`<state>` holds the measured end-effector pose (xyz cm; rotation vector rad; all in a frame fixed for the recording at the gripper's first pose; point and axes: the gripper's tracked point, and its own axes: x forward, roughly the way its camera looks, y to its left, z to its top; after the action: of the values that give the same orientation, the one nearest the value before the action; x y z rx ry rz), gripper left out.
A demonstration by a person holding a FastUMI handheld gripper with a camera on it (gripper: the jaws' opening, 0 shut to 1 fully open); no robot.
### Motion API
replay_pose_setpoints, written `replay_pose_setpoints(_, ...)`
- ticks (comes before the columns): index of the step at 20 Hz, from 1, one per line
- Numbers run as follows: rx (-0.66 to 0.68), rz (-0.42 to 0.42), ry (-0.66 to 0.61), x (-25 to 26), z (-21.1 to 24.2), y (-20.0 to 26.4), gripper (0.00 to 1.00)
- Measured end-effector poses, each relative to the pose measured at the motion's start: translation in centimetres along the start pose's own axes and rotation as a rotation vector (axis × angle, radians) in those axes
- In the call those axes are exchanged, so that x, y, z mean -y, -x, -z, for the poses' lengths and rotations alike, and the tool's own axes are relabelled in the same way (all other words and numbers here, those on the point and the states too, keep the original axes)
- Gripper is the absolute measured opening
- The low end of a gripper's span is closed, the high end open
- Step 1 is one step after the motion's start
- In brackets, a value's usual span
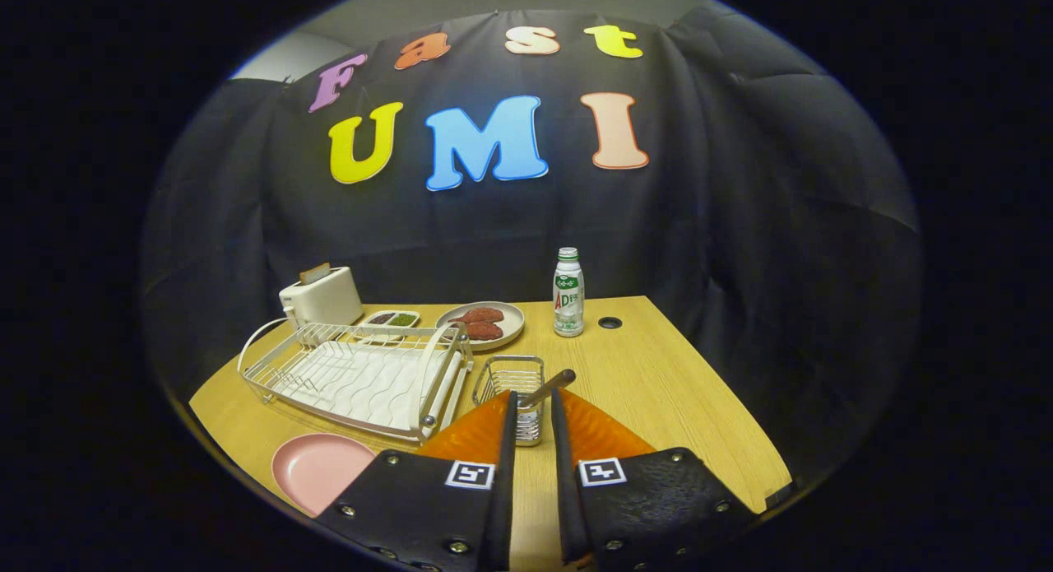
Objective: Take the plate from the dish rack, then take the spoon from the basket and place it into the plate.
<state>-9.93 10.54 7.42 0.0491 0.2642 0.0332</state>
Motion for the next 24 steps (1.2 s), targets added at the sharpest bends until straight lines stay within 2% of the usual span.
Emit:
replay_pose_setpoints(2, 0.025, -0.010, -0.043, 0.6, -0.4, -0.5, 0.29)
replay_pose_setpoints(5, 0.043, 0.001, -0.041, 2.0, -0.3, -2.5, 0.29)
replay_pose_setpoints(14, 0.058, -0.082, -0.061, 1.7, 0.3, -6.8, 0.29)
replay_pose_setpoints(19, 0.110, -0.127, -0.103, 0.6, -0.6, -8.9, 0.29)
replay_pose_setpoints(22, 0.106, -0.108, -0.097, 0.5, -0.5, -10.0, 0.28)
replay_pose_setpoints(23, 0.104, -0.102, -0.103, 0.8, -0.7, -9.3, 0.19)
replay_pose_setpoints(24, 0.102, -0.095, -0.112, 0.7, -0.7, -9.3, 0.18)
